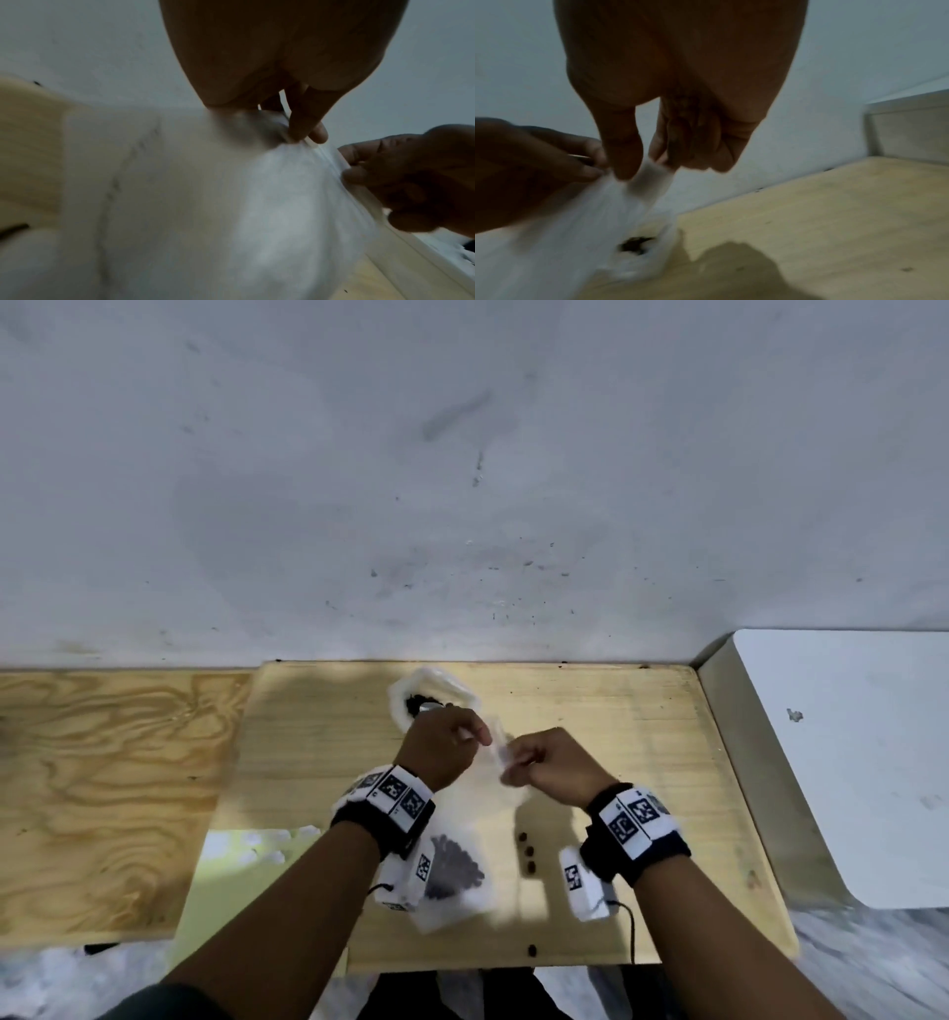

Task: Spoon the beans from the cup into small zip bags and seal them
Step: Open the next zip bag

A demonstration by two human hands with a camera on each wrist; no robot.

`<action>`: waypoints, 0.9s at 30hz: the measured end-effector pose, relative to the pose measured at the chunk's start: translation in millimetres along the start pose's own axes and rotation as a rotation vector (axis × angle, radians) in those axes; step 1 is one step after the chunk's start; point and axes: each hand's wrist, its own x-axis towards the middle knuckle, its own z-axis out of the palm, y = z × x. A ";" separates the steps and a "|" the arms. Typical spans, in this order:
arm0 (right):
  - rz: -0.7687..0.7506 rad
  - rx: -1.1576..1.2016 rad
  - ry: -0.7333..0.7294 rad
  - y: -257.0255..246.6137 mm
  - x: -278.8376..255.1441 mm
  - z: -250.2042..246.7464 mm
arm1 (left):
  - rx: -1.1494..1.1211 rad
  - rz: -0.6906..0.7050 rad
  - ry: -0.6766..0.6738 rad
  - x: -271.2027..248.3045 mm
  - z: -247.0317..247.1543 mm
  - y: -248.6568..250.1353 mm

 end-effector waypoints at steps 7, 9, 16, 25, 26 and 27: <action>0.034 0.483 0.164 -23.2 3.8 63.0 | 0.263 0.047 0.328 -32.2 -32.5 -18.4; -0.002 0.507 0.142 -33.4 5.5 68.8 | 0.068 -0.052 0.257 -35.7 -35.2 -16.2; 0.016 0.410 0.016 -41.7 16.7 61.1 | -0.211 -0.241 0.226 -28.5 -46.4 -19.9; -0.037 0.305 0.027 -51.6 19.9 53.4 | -0.200 -0.236 0.175 -16.5 -45.2 -17.4; -0.034 0.316 0.042 -52.3 21.2 52.1 | -0.200 -0.244 0.170 -16.1 -46.6 -15.6; -0.040 0.316 0.058 -53.0 22.8 51.1 | -0.194 -0.246 0.168 -15.3 -48.0 -13.4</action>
